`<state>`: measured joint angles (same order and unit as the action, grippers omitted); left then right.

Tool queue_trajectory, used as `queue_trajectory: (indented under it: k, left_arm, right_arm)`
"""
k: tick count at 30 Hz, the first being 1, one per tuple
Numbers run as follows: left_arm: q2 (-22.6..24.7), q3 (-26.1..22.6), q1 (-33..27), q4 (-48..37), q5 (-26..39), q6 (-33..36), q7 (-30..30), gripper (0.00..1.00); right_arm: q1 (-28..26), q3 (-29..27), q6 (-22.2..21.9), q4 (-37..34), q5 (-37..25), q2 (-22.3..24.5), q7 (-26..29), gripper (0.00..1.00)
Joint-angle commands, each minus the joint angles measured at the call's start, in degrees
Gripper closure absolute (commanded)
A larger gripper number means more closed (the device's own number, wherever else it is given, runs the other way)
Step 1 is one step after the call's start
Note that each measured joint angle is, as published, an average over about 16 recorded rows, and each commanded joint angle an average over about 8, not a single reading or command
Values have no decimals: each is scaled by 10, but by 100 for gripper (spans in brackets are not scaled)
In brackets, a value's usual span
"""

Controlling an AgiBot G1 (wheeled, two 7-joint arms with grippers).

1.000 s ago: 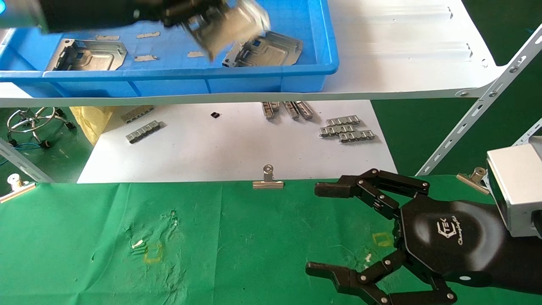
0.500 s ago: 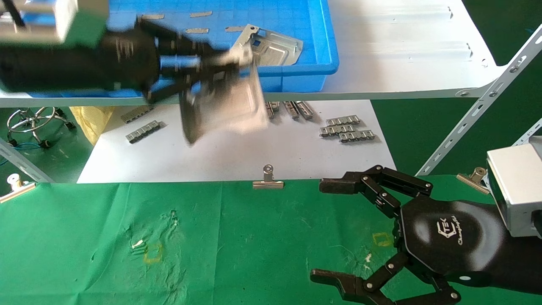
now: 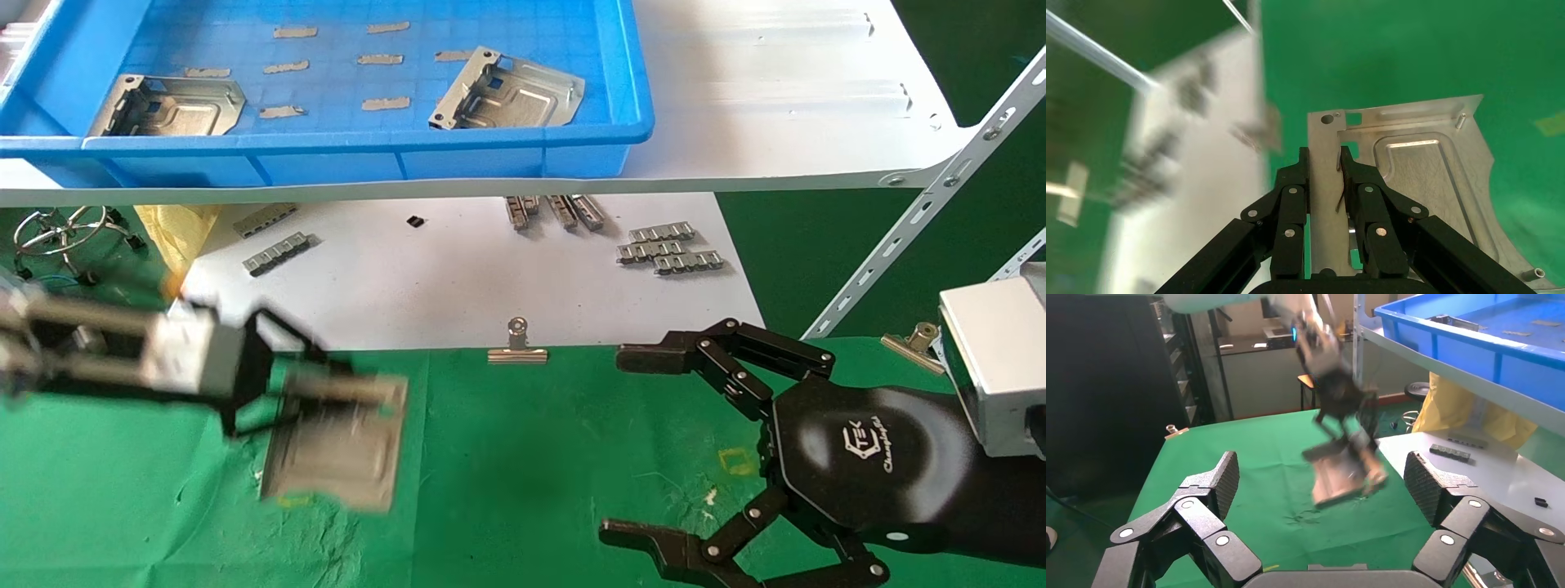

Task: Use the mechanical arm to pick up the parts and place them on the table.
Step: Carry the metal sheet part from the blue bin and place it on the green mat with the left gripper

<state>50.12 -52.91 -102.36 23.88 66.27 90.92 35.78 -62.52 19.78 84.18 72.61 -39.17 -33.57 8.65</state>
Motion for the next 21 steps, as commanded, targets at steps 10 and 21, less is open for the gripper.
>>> queue_trajectory:
  k: [10, 21]
  left_arm:
    - [31, -46, 15, -131, 27, -15, 91, 59]
    - [48, -61, 0, -185, 48, -23, 142, 0]
  right_arm:
    - [0, 0, 0, 0, 0, 0, 0, 0]
    - [0, 0, 0, 0, 0, 0, 0, 0]
